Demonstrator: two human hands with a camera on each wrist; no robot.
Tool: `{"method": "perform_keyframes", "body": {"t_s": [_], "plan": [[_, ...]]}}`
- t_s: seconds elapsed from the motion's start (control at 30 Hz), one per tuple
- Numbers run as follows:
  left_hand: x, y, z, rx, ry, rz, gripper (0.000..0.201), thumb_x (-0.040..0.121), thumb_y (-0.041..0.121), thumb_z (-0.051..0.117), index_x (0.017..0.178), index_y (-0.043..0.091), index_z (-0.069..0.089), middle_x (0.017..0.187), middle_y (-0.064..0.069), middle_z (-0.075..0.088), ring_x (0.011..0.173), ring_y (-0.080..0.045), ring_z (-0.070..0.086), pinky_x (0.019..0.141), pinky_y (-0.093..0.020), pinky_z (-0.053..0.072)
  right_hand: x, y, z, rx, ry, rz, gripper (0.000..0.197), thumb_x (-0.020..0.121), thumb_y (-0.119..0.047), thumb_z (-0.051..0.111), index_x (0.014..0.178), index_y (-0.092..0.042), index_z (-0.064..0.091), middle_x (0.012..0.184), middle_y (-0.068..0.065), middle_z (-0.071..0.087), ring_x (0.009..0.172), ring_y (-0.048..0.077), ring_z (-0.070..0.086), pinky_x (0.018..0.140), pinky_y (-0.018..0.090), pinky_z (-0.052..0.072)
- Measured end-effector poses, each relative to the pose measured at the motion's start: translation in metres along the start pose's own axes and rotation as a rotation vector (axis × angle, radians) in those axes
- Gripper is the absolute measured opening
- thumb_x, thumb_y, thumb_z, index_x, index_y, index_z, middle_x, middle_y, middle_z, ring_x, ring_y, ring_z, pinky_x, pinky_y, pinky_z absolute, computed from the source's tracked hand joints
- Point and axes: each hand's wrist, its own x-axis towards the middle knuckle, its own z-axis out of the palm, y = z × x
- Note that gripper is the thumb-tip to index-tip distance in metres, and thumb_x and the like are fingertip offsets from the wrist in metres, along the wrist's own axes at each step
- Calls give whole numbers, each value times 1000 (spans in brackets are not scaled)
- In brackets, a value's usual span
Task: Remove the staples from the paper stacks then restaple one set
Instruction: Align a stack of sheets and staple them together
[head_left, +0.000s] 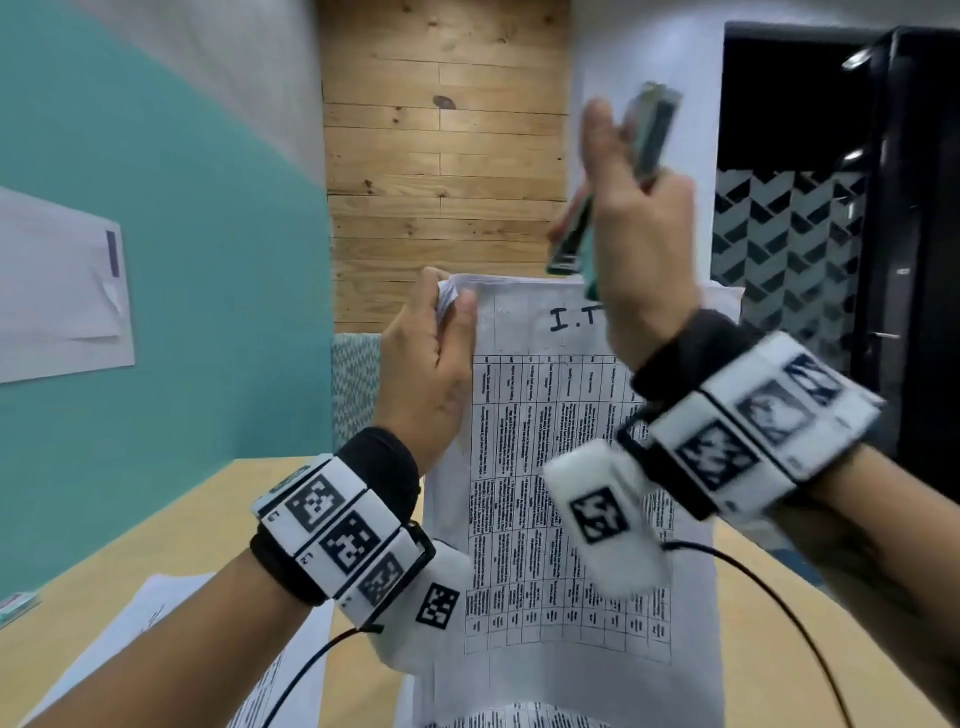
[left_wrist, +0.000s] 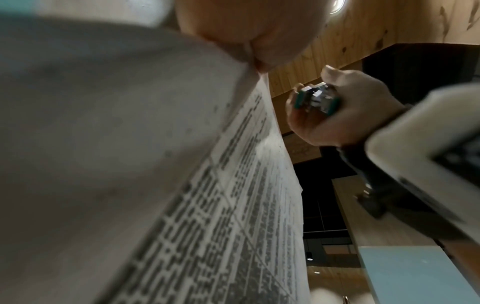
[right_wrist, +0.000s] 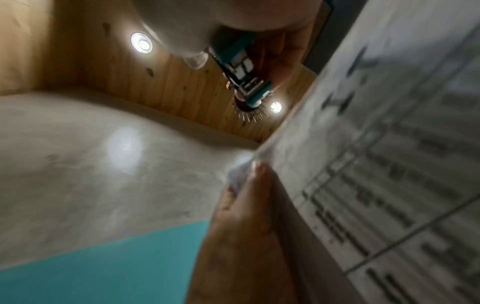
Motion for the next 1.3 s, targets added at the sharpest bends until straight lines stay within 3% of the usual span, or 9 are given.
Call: {"method": "perform_keyframes", "body": {"t_s": [0.23, 0.33, 0.43, 0.5, 0.67, 0.83, 1.1, 1.2, 1.3], "plan": [[-2, 7, -3, -85, 24, -4, 18, 93, 19, 48, 76, 25, 45, 67, 13, 44, 61, 3, 40, 56, -8, 34, 2, 18, 31, -160, 6, -7, 51, 91, -55, 44, 57, -17, 46, 54, -1, 53, 54, 16, 52, 59, 32, 47], [-1, 7, -3, -89, 64, 3, 11, 91, 20, 51, 80, 21, 53, 72, 10, 50, 65, 3, 44, 61, -9, 35, -1, 18, 30, -348, -45, -102, 54, 91, -58, 38, 56, -18, 45, 59, 1, 58, 56, 18, 57, 58, 32, 46], [-1, 12, 0, -96, 124, 5, 19, 89, 20, 50, 74, 30, 46, 67, 14, 48, 60, 5, 43, 58, -10, 36, -7, 15, 28, -630, -117, -200, 54, 93, -59, 33, 54, -21, 34, 54, -8, 44, 51, 7, 44, 52, 27, 28], [-2, 15, 2, -135, 154, -3, 21, 90, 20, 49, 73, 30, 40, 64, 15, 46, 58, 5, 44, 56, -10, 37, -10, 14, 28, -694, -125, -197, 56, 92, -60, 32, 53, -20, 32, 53, -9, 40, 50, 6, 41, 51, 27, 26], [-5, 14, 6, -178, 149, 19, 29, 92, 5, 49, 75, 27, 39, 66, 18, 46, 59, 8, 45, 57, -6, 35, -8, 15, 30, -689, -98, -163, 60, 90, -63, 32, 50, -19, 30, 51, -7, 39, 49, 9, 40, 51, 30, 26], [-6, 13, 9, -198, 133, 40, 25, 89, 9, 47, 76, 29, 38, 62, 26, 48, 58, 8, 45, 56, -5, 34, -8, 18, 30, -664, -99, -156, 60, 90, -62, 36, 49, -19, 30, 49, -7, 38, 48, 11, 40, 50, 29, 26], [-3, 16, 18, -174, 134, 12, 22, 86, 9, 46, 76, 27, 38, 68, 16, 45, 60, 7, 45, 58, -6, 35, 3, 27, 27, -521, -98, -102, 56, 93, -47, 47, 47, -21, 30, 48, -7, 34, 44, 8, 34, 48, 24, 25], [-3, 15, 20, -160, 126, 5, 18, 86, 11, 47, 76, 25, 40, 67, 17, 45, 60, 6, 45, 58, -8, 36, 5, 31, 24, -534, -58, -91, 56, 92, -46, 49, 46, -19, 32, 49, -7, 37, 48, 11, 38, 53, 27, 29], [-2, 13, 19, -170, 119, 0, 10, 89, 15, 51, 81, 14, 45, 69, 15, 46, 63, 5, 46, 60, -9, 38, 6, 29, 19, -457, -49, -60, 48, 91, -45, 52, 50, -21, 41, 54, -7, 46, 57, 16, 50, 60, 31, 42]]}}
